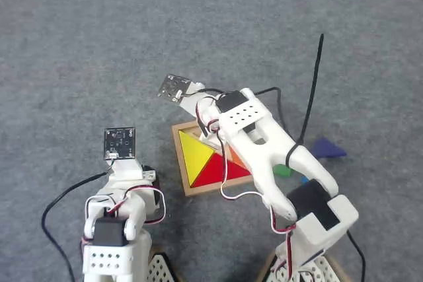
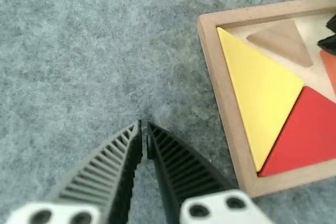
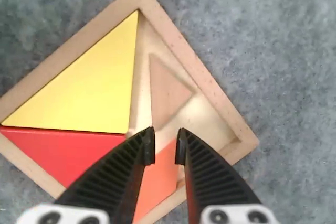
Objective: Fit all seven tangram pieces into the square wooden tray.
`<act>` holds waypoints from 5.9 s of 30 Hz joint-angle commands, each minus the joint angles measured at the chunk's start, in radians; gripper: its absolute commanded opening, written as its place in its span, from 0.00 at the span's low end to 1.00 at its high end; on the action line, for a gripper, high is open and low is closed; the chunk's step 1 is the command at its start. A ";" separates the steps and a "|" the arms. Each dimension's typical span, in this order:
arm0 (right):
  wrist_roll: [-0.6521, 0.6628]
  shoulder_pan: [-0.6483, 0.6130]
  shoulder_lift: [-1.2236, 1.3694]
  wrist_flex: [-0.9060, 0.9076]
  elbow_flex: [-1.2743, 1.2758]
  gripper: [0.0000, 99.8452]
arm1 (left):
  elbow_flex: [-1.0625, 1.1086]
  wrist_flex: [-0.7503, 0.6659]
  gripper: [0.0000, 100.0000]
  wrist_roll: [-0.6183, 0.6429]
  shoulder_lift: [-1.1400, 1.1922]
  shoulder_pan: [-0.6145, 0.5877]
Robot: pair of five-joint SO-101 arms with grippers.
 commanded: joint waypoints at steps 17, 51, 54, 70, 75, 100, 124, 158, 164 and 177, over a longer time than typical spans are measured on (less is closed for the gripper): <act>-0.104 0.024 0.105 -0.074 -0.025 0.11 | -0.013 0.002 0.01 -0.009 -0.020 -0.006; 0.003 0.165 0.001 -0.044 -0.140 0.01 | -0.013 0.002 0.01 -0.009 -0.020 -0.006; -0.044 0.203 0.027 -0.047 -0.169 0.01 | -0.013 0.002 0.01 -0.009 -0.020 -0.006; -0.186 -0.018 0.124 -0.035 -0.192 0.07 | -0.013 0.002 0.01 -0.009 -0.020 -0.006; -0.193 -0.053 0.139 -0.036 -0.164 0.07 | -0.013 0.002 0.01 -0.009 -0.020 -0.006; -0.229 -0.021 0.028 -0.047 -0.057 0.07 | -0.013 0.002 0.01 -0.009 -0.020 -0.006; -0.362 0.068 0.232 -0.085 -0.216 0.07 | -0.013 0.002 0.01 -0.009 -0.020 -0.006; -0.325 0.007 -0.124 -0.154 0.227 0.06 | -0.013 0.002 0.01 -0.009 -0.020 -0.006; -0.371 0.061 -0.403 -0.022 0.296 0.07 | -0.013 0.002 0.01 -0.009 -0.020 -0.006; -0.493 0.358 -0.527 0.007 0.563 0.21 | -0.013 0.002 0.01 -0.009 -0.020 -0.006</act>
